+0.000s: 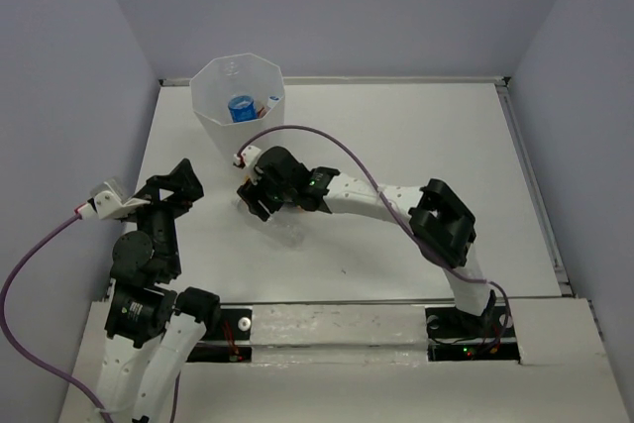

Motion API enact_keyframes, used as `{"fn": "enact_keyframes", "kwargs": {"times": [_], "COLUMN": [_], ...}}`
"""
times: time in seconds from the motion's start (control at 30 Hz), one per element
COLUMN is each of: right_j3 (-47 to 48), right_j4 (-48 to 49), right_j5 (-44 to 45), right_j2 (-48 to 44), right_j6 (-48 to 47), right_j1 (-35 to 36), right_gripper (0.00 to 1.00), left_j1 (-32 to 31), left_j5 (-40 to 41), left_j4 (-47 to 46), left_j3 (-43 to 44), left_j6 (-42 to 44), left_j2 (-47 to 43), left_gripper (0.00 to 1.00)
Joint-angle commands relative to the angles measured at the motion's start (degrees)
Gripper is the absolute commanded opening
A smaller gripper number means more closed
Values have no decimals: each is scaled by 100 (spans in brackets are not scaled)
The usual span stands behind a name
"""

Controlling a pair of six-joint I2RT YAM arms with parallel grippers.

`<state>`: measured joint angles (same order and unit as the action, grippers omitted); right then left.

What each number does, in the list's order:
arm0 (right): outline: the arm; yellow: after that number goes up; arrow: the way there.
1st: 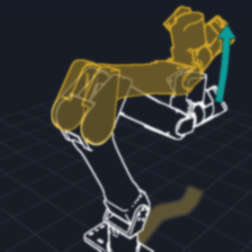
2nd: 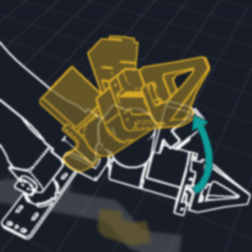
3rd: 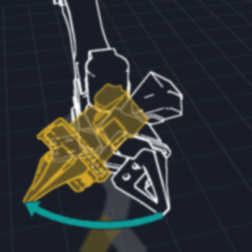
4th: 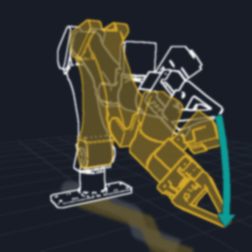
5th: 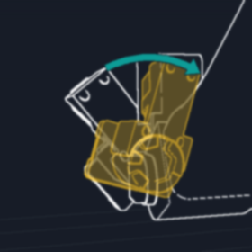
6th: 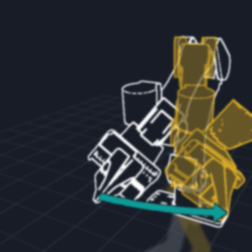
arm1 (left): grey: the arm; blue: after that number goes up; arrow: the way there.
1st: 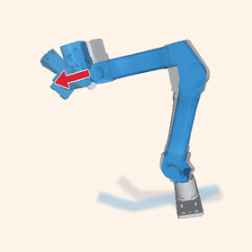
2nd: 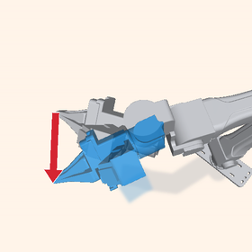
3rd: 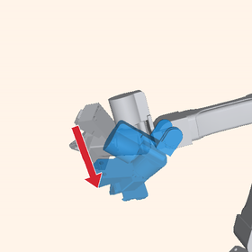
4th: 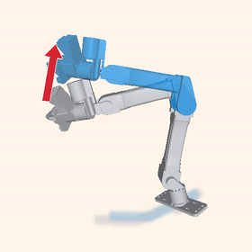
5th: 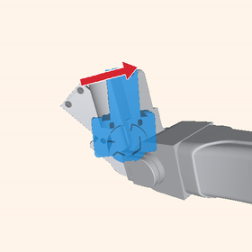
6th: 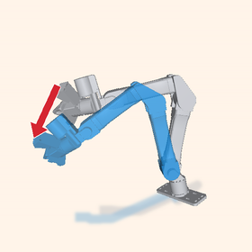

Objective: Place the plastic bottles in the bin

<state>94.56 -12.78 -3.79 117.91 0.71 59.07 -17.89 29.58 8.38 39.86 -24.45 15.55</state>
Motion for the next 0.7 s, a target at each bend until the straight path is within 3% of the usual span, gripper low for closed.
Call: {"fn": "enact_keyframes", "kwargs": {"times": [0.0, 0.23, 0.37, 0.67], "right_j3": [404, 712, 818, 1178], "right_j4": [-181, -401, -489, -515], "right_j5": [133, 256, 221, 80], "right_j2": [329, 689, 865, 1217], "right_j6": [-10, -150, -159, -97], "right_j1": [149, 307, 447, 632], "right_gripper": [68, 69, 78, 78], "left_j1": [31, 31, 31, 31], "left_j5": [39, 117, 179, 215], "left_j4": [-249, -223, -214, -205], "left_j3": [49, 75, 84, 84], "left_j6": [89, 89, 98, 98], "left_j2": [-70, -105, -123, -140], "left_gripper": [99, 99, 99, 99]}}
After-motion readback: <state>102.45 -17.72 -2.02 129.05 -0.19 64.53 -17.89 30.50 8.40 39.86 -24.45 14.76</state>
